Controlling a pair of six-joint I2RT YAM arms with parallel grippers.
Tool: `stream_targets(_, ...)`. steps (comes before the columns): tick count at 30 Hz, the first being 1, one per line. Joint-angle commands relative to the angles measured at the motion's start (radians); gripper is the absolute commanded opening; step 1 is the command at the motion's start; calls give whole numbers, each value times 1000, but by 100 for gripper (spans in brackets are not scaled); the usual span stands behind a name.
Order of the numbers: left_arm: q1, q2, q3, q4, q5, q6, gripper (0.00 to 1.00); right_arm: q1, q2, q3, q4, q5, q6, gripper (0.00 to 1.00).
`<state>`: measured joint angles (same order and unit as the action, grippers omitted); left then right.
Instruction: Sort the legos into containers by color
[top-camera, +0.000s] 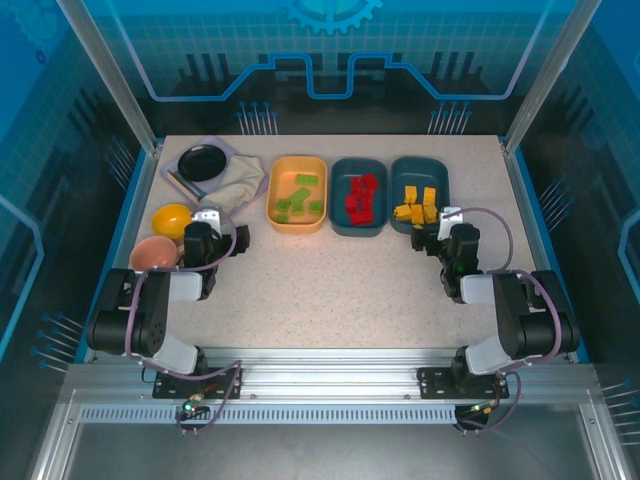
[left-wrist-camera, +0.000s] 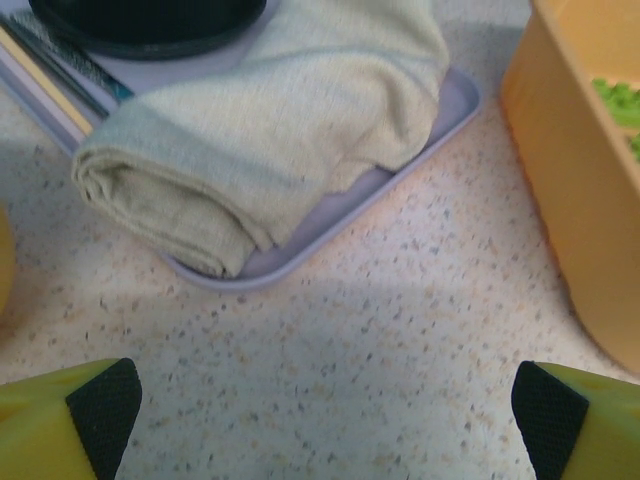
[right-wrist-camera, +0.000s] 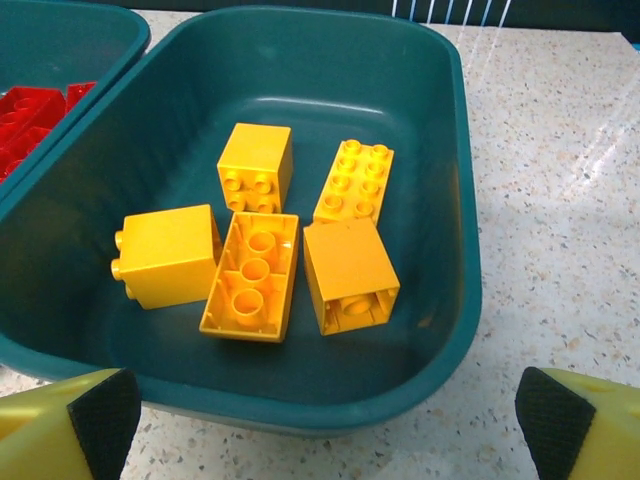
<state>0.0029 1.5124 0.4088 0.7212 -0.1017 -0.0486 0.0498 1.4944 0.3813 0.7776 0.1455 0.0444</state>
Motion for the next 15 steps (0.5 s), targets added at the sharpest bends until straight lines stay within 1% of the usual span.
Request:
stream_targets(1,6,2,-2,80,28,20,99,24,9,29,18,28,-24,100)
stream_targets(7,-8,3,4,68,5,33,99,30,9,33,13,28,-33,100)
stream_targets(15,-9,3,5,66,5,33,99,24,11,36,5,5,-37,100)
